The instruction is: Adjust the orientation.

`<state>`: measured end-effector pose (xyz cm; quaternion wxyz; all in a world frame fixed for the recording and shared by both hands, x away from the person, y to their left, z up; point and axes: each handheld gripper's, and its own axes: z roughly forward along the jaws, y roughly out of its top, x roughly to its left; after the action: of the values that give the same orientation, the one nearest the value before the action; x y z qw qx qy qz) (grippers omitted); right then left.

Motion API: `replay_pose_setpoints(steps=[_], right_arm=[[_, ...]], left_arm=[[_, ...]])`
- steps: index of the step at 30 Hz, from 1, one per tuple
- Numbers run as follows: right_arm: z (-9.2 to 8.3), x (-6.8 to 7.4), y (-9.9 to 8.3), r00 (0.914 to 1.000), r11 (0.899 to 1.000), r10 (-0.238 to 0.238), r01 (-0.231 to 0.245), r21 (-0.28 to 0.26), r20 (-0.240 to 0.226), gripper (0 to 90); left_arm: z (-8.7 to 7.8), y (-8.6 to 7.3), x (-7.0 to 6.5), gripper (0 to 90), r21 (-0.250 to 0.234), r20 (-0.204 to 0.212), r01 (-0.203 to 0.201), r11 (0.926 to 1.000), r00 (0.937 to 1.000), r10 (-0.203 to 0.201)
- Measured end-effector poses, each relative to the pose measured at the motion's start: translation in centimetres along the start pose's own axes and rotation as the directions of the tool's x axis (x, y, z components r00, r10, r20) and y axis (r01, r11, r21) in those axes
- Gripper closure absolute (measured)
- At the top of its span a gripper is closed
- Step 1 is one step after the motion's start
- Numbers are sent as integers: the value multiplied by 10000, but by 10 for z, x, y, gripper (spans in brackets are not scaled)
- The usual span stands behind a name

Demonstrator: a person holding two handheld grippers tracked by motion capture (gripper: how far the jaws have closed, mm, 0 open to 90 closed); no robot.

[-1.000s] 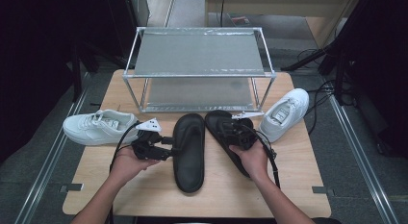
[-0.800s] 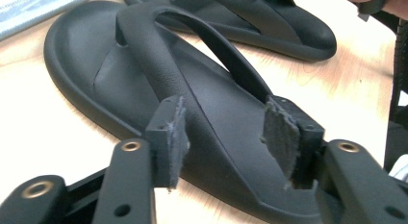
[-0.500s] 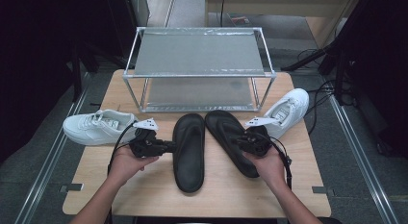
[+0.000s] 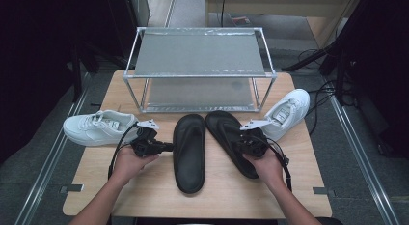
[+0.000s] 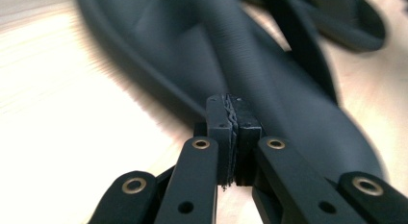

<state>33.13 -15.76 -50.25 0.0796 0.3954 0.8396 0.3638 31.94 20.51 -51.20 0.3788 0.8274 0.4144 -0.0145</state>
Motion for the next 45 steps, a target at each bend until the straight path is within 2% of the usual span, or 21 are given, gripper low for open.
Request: replay_pose_setpoints(steps=[3, 5, 7, 17, 21, 30, 33, 36, 45], right_arm=[[4, 3, 1, 10000, 10000, -35, 35, 14, -59, 900], [5, 4, 2, 10000, 10000, -59, 59, 10, -10, 900], [5, 5, 3, 9998, 9999, 116, -115, 31, -134, 900], [11, 13, 5, 9990, 10000, 95, -96, -14, -438, 890], [12, 15, 5, 9988, 9999, 130, -130, 0, -480, 889], [13, 15, 5, 9976, 9997, 250, -251, -4, -646, 883], [14, 15, 4, 9970, 9996, 289, -293, -37, -716, 881], [14, 16, 4, 9961, 9994, 332, -337, -48, -813, 881], [15, 16, 4, 9952, 9991, 412, -422, -95, -886, 881]], left_arm=[[2, -2, 4, 896, 102, -331, 57, 9999, 9994, -53], [4, -3, 5, 893, 227, -369, 109, 9997, 9993, -100], [7, -4, 5, 882, 414, -483, 42, 9991, 9988, -22], [13, -4, 3, 877, 467, -210, 221, 9987, 9996, -211], [16, -3, -3, 876, 548, -111, 54, 9985, 9999, -48], [21, -3, -12, 872, 651, 172, -29, 9979, 9998, 18], [23, -3, -13, 871, 648, 369, 40, 9979, 9993, -64], [24, -2, -16, 867, 658, 522, -68, 9978, 9986, 34], [29, -1, -25, 858, 725, 627, -265, 9970, 9978, 220]])
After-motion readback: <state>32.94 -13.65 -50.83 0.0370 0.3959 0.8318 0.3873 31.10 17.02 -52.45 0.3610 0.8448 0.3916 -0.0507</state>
